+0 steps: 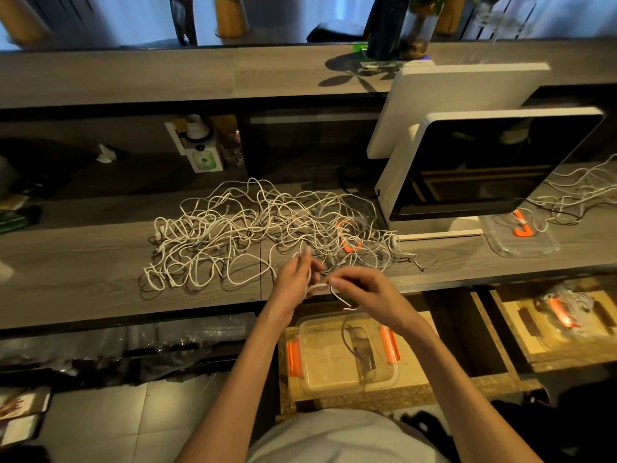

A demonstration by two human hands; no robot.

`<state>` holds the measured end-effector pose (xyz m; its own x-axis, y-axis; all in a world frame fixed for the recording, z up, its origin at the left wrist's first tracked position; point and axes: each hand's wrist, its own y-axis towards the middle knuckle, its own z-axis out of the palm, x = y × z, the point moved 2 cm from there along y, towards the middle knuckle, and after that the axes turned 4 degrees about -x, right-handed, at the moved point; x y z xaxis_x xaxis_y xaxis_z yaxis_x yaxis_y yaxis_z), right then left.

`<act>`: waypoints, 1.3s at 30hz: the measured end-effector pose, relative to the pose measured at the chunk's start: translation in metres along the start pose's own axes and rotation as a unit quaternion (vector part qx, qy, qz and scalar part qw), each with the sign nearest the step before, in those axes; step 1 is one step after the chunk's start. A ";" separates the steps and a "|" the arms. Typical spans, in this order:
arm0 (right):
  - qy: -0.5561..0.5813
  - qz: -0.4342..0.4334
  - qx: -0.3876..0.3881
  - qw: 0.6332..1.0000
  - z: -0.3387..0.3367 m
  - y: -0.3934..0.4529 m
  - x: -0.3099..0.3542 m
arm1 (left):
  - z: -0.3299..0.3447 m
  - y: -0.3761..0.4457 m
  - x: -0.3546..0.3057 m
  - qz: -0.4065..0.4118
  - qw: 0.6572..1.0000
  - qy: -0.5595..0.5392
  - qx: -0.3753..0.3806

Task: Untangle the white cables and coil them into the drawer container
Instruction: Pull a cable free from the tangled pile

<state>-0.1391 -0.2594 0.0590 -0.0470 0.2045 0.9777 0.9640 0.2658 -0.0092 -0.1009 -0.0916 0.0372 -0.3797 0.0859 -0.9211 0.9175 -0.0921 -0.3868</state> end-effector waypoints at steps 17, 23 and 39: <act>-0.156 0.023 -0.108 0.981 -0.025 0.012 -0.026 | -0.002 -0.014 0.005 0.038 0.989 -0.030 0.141; -0.244 0.040 -0.058 0.967 -0.028 0.004 -0.040 | -0.011 -0.006 0.011 0.084 0.990 -0.106 -0.026; -0.042 0.067 -0.004 0.997 -0.011 -0.026 -0.046 | -0.037 0.010 0.021 0.022 0.915 -0.344 -0.210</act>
<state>-0.1594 -0.2859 0.0161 0.0600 0.3159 0.9469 0.9654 0.2229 -0.1356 -0.0958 -0.0545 0.0152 -0.1939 -0.5670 -0.8006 0.8435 0.3204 -0.4312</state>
